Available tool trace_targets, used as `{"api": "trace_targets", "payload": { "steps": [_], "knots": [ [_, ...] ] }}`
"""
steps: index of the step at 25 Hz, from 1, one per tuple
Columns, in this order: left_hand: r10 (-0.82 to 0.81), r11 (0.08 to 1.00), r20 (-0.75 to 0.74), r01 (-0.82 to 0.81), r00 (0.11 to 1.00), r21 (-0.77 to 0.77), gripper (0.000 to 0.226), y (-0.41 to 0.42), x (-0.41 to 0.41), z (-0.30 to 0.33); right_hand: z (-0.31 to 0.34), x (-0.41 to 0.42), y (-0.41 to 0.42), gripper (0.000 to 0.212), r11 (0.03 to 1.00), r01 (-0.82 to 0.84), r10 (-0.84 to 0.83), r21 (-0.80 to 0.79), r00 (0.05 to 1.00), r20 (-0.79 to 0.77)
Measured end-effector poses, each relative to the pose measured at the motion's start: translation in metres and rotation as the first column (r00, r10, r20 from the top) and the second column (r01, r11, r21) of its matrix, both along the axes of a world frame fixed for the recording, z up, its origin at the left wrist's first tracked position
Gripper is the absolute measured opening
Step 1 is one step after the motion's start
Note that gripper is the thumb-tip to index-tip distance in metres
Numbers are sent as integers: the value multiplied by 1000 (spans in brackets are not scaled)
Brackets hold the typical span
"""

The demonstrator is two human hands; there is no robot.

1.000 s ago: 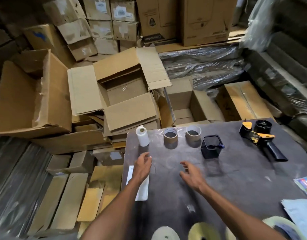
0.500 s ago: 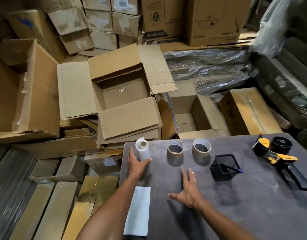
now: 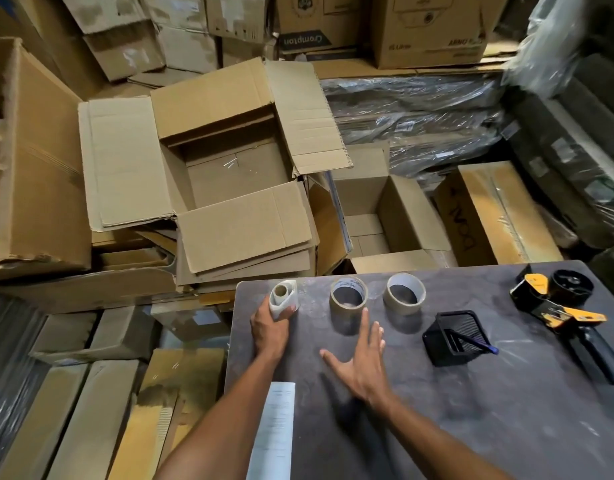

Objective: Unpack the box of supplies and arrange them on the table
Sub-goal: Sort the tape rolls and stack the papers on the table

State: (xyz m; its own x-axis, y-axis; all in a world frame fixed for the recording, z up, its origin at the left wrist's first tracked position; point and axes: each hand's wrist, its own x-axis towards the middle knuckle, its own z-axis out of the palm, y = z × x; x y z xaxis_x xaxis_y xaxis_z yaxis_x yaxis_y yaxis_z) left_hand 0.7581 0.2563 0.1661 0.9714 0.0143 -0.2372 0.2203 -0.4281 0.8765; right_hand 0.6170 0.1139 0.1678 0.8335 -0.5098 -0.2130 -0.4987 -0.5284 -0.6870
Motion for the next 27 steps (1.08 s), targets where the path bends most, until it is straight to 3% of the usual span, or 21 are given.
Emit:
{"api": "trace_targets", "payload": {
  "steps": [3, 8, 14, 21, 27],
  "knots": [
    [-15, 1000, 30, 15, 999, 10, 57, 1, -3, -4, 12, 30, -15, 124, 996, 66, -71, 66, 994, 79],
    [-59, 995, 87, 52, 994, 83, 52, 2, -14, -1, 14, 73, -28, 125, 984, 148, -156, 97, 985, 71],
    [-126, 984, 110, 110, 986, 138, 45, 5, -41, 2, 13, 85, -29, 73, 982, 184, -188, 50, 977, 98],
    [-165, 982, 88, 155, 982, 106, 44, 10, -81, 1, 12, 29, -32, 68, 985, 173, -175, 27, 966, 192],
    [-189, 979, 74, 182, 979, 97, 39, 12, -128, 6, 16, -28, -24, 64, 997, 81, -79, -4, 985, 153]
  ]
}}
